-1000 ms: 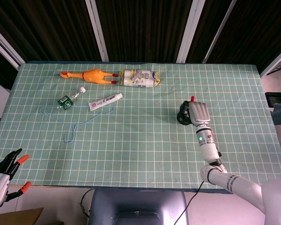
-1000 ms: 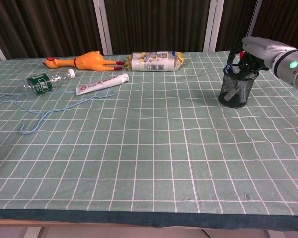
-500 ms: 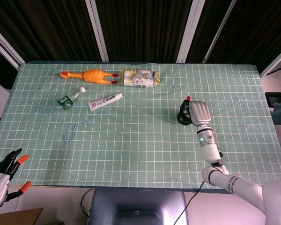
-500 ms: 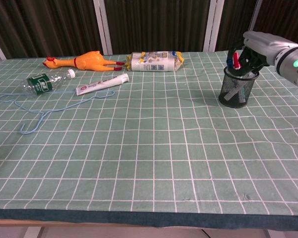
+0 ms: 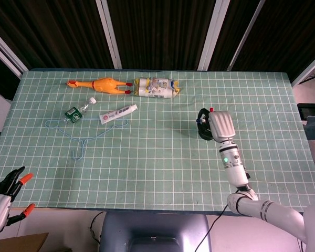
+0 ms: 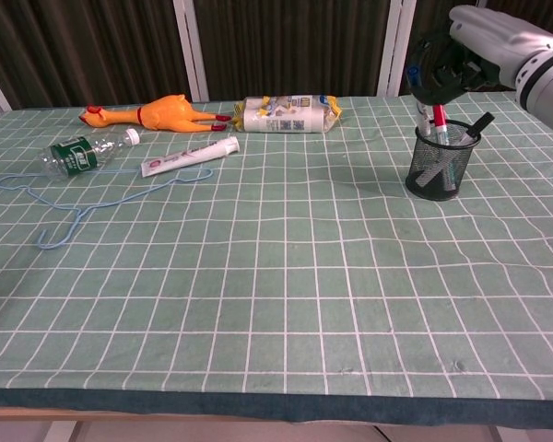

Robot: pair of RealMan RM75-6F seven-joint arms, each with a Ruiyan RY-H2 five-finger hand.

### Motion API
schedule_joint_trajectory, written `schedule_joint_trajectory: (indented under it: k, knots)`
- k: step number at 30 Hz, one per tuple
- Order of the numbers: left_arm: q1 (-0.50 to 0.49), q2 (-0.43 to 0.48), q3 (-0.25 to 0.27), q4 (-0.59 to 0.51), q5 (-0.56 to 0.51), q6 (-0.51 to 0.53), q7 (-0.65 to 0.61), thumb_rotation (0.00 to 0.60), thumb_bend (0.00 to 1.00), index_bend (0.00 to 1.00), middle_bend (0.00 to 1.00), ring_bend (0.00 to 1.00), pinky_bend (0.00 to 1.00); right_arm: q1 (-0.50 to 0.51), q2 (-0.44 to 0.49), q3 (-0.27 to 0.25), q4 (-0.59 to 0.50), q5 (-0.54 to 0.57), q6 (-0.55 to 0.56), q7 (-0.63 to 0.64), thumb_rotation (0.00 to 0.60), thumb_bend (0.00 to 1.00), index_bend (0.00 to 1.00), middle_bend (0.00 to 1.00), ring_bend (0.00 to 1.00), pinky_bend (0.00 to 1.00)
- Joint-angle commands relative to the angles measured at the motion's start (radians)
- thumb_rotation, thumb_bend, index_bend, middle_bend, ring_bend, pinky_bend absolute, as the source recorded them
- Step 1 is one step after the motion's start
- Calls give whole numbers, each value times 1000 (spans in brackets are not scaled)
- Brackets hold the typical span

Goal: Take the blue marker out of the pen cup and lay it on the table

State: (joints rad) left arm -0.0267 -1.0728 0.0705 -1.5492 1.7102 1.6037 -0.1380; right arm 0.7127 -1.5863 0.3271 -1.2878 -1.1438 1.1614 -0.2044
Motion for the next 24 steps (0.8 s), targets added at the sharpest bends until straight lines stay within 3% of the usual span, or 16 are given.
schedule_joint_trajectory:
  k: [1, 6, 11, 17, 24]
  knots:
    - [0, 0, 0, 0, 0, 0, 1, 600, 244, 175, 12, 0, 222, -29, 61, -10, -139, -71, 85, -51, 600, 1000, 846, 1000, 1000, 1000]
    - [1, 0, 1, -1, 2, 1, 4, 600, 244, 175, 12, 0, 222, -48, 101, -33, -267, -106, 123, -129, 600, 1000, 846, 1000, 1000, 1000]
    - [2, -1, 2, -1, 3, 1, 6, 600, 244, 175, 12, 0, 222, -58, 128, -84, -365, -85, 103, -288, 600, 1000, 846, 1000, 1000, 1000]
    - [0, 0, 1, -1, 2, -1, 6, 600, 244, 175, 12, 0, 222, -49, 121, -126, -428, 49, 70, -538, 600, 1000, 850, 1000, 1000, 1000]
    - [0, 1, 1, 1, 2, 1, -2, 600, 244, 175, 12, 0, 222, -45, 58, -149, -402, 208, 66, -674, 600, 1000, 850, 1000, 1000, 1000]
